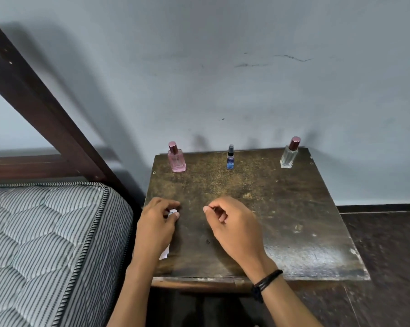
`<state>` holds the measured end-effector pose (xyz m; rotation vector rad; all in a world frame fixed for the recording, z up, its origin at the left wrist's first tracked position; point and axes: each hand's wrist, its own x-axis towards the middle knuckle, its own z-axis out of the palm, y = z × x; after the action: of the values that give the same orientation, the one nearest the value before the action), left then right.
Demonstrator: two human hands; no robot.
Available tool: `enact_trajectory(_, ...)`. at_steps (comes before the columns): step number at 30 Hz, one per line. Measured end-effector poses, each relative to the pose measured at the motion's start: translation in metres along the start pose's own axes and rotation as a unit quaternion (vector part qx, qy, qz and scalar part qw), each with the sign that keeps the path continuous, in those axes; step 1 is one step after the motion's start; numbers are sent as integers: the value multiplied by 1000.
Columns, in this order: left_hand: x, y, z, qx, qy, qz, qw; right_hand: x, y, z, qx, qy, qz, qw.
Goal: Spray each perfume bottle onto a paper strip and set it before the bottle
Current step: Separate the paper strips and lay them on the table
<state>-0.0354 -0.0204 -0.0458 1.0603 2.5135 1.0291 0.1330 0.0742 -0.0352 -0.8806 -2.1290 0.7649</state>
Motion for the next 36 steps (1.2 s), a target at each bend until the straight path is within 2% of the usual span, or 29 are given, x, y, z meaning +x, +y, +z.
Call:
enact_trajectory(6,2,4,6,-48,13,5,999,1,-5,-6,-16,-44,-17,999)
enact_trajectory(12,-3,16,13,-148,14,-12,989,-4,-1,-7,-38,-108,-24,993)
enact_trajectory(20,6,41,23,-265,-8,-18,964,-2,-5,-1,-23,-136,-22,990)
enact_trajectory(29,6,33,27,-339,-8,-80,937,-1,-1,2,-42,-198,-3,979)
enact_trajectory(36,3,31,24,-418,-6,-113,901,0,3,3,1,-188,64,980)
